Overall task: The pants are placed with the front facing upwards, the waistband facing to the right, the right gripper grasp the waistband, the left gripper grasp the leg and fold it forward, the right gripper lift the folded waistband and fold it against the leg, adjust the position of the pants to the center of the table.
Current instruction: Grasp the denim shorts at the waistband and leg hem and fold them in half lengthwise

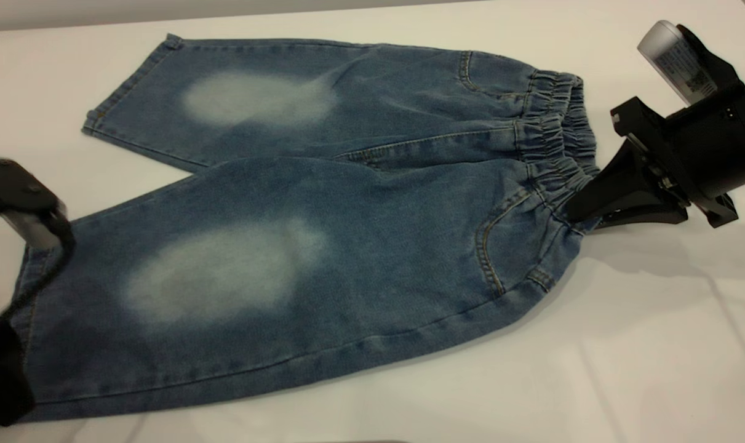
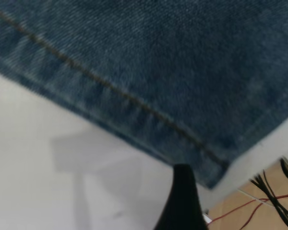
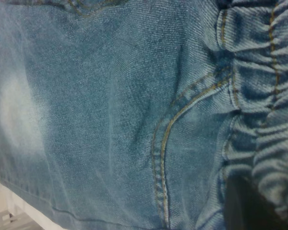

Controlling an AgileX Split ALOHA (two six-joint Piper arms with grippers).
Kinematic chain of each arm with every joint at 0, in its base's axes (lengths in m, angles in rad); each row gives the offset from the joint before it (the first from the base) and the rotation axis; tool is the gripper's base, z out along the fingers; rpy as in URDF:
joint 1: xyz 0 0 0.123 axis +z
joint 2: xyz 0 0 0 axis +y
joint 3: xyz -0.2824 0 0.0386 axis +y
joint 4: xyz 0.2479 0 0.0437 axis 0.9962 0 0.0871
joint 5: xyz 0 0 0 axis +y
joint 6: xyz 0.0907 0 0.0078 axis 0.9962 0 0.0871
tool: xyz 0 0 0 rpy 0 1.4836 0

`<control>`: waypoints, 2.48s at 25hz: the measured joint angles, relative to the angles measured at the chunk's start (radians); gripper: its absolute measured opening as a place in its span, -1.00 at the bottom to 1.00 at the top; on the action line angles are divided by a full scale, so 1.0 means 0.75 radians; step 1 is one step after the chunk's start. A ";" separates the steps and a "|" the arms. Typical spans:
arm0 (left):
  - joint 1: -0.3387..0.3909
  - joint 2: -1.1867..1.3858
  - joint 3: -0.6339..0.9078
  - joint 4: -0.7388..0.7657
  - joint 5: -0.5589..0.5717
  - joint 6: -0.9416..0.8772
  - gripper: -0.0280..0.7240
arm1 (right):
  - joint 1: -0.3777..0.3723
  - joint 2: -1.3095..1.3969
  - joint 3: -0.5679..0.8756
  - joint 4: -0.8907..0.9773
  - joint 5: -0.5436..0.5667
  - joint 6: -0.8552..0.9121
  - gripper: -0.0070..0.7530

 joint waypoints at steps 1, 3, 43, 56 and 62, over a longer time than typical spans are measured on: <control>0.000 0.019 0.000 0.002 -0.022 0.005 0.45 | 0.000 0.000 0.000 0.000 0.000 0.000 -0.84; 0.000 0.058 -0.001 0.022 -0.062 0.011 0.45 | 0.000 0.000 0.000 0.000 0.000 0.000 -0.84; 0.000 0.158 -0.018 0.090 -0.137 -0.024 -0.83 | 0.000 0.001 0.000 0.000 0.029 -0.012 -0.81; 0.000 -0.403 0.001 0.074 0.219 -0.072 -0.83 | -0.005 -0.191 0.016 -0.220 0.071 0.240 -0.81; 0.000 -0.729 0.003 0.103 0.455 -0.168 -0.83 | -0.005 -0.407 0.203 -0.304 0.045 0.323 -0.81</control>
